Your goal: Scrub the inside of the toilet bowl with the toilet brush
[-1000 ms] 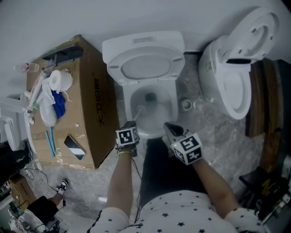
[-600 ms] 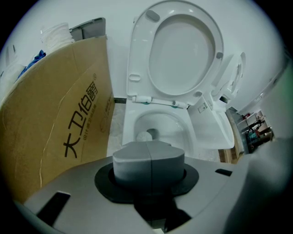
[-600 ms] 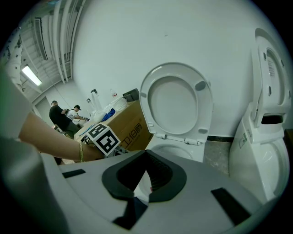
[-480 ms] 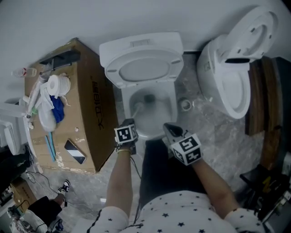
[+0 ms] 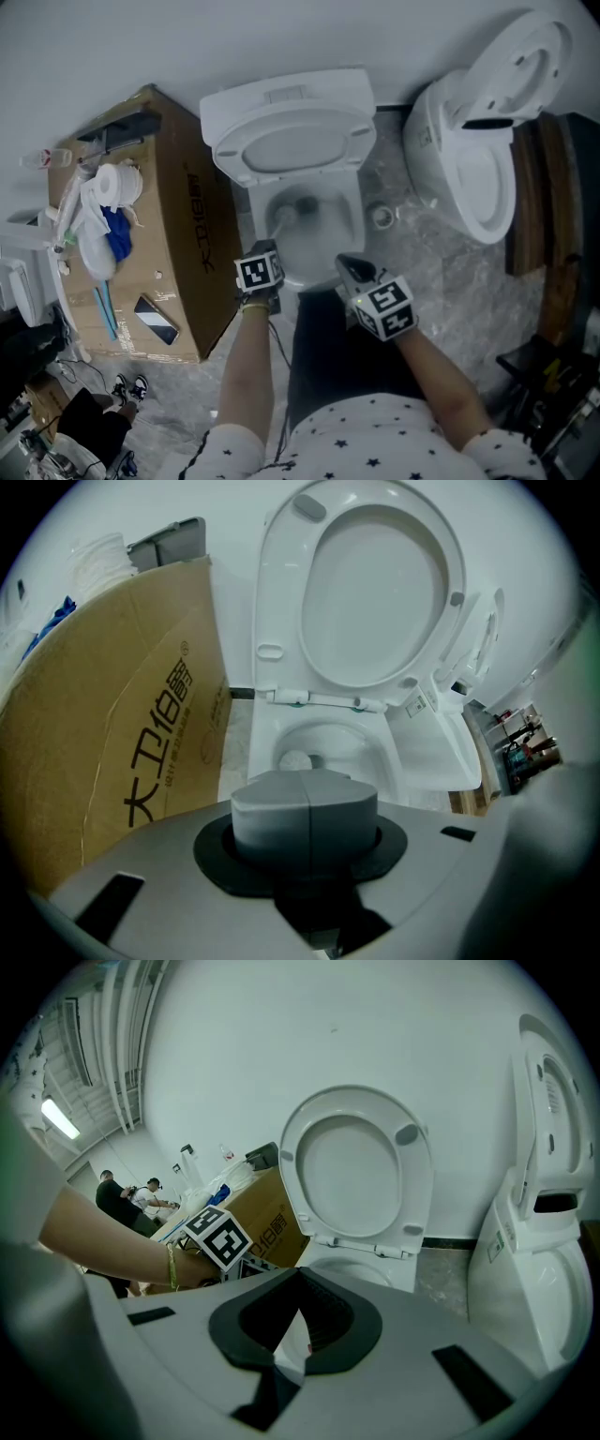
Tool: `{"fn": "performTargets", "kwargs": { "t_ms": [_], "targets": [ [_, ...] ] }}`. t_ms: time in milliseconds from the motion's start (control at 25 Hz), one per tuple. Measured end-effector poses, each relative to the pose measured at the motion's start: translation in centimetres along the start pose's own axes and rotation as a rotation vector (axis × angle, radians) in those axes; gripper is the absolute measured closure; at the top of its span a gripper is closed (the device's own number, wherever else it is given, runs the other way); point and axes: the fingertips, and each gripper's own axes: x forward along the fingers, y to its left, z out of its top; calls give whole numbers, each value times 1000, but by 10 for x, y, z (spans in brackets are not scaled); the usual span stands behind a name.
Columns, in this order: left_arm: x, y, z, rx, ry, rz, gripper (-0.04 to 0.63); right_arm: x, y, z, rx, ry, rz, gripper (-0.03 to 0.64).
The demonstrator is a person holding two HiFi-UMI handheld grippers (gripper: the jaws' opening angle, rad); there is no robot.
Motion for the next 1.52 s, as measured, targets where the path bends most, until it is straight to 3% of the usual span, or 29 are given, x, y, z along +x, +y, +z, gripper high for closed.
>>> {"fn": "performTargets", "kwargs": {
  "t_ms": [1040,1520],
  "targets": [
    [9,-37,48,86,-36,-26,448,-9,-16,1,48,-15,-45,611],
    [13,-50,53,117,-27,-30,448,-16,-22,-2,54,-21,-63,611]
  ]
}}
